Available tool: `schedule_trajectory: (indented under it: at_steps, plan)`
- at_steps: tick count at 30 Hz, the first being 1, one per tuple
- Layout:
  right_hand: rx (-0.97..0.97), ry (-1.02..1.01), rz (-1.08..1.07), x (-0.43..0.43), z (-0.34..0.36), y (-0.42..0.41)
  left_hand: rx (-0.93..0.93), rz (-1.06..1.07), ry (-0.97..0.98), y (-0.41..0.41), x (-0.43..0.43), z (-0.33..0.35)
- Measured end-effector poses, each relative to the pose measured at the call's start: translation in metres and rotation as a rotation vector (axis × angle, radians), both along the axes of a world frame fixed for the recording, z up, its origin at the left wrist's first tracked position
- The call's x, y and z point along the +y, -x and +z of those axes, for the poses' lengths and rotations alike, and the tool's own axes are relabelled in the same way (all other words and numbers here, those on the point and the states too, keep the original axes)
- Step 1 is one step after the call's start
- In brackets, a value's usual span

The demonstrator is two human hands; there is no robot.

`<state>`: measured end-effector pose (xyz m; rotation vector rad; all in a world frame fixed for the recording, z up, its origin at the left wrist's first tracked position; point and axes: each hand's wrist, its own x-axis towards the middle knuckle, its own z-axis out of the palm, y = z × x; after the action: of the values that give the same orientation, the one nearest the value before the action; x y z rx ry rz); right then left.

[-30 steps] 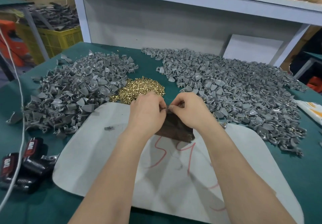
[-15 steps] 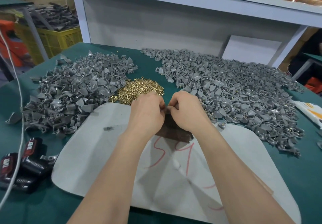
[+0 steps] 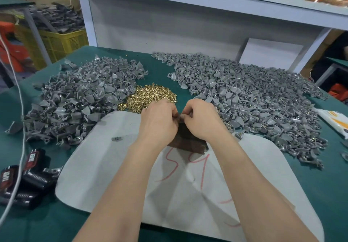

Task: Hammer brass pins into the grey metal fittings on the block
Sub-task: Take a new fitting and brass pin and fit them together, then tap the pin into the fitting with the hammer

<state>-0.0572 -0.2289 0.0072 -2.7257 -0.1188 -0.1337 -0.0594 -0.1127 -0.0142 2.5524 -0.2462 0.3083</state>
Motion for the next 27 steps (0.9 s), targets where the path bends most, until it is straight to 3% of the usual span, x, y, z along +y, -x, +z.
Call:
schedule_trajectory:
  at_steps: [21,27]
  plan:
    - [0.043,-0.053,-0.004,-0.004,0.001,-0.004,0.008,-0.016,0.009,0.001,0.0,0.001]
    - [-0.038,-0.12,0.009,-0.008,-0.009,-0.001,0.009,-0.027,0.068,0.002,0.002,0.001]
